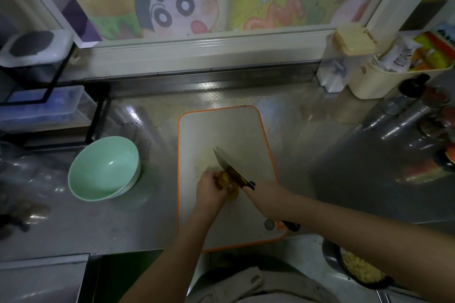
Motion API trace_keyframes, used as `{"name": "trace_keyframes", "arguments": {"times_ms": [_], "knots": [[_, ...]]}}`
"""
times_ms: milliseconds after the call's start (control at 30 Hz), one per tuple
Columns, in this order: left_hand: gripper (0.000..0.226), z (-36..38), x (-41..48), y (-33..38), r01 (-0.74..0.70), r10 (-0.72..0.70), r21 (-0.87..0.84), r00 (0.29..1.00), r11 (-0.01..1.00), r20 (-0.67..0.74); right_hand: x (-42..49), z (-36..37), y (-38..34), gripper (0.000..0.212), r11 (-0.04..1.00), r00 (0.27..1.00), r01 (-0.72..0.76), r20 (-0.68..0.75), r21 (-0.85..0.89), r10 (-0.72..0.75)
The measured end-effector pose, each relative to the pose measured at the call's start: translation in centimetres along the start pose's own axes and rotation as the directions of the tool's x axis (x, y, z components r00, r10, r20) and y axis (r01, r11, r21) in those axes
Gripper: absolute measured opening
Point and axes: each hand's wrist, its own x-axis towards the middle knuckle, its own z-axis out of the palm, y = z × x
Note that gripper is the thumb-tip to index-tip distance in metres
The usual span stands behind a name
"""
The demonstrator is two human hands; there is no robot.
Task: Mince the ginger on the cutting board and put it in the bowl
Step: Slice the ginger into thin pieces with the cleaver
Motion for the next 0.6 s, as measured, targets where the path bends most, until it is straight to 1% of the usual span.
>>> {"name": "trace_keyframes", "arguments": {"times_ms": [167,300,400,467,500,533,600], "knots": [[0.035,-0.1,0.0,0.2,-0.012,0.012,0.024,1.0,1.0,0.002,0.0,0.3,-0.1,0.051,0.996,0.999,-0.043,0.002,0.079,0.043],[0.036,-0.1,-0.1,0.0,-0.006,0.006,0.027,1.0,1.0,-0.002,0.9,0.2,-0.5,0.048,0.976,0.996,-0.078,-0.02,0.205,0.084],[0.037,-0.1,0.0,0.2,-0.006,0.006,0.035,1.0,0.999,0.004,1.4,0.7,-0.4,0.044,0.892,0.985,-0.149,-0.013,0.427,0.172],[0.037,-0.2,0.1,0.3,-0.002,0.001,0.044,1.0,0.999,0.011,1.5,1.7,-0.3,0.042,0.812,0.977,-0.168,-0.012,0.559,0.211],[0.037,-0.2,0.2,0.2,-0.001,0.0,0.046,1.0,0.999,0.012,1.3,2.3,0.0,0.045,0.753,0.971,-0.178,-0.012,0.634,0.239],[0.036,-0.2,0.3,0.2,-0.003,0.003,0.044,1.0,0.999,0.013,1.0,3.0,0.1,0.047,0.719,0.965,-0.181,-0.02,0.671,0.261],[0.035,-0.3,0.3,0.4,-0.004,0.004,0.032,1.0,0.999,0.017,0.2,4.0,0.2,0.048,0.711,0.964,-0.185,-0.016,0.679,0.266]]}}
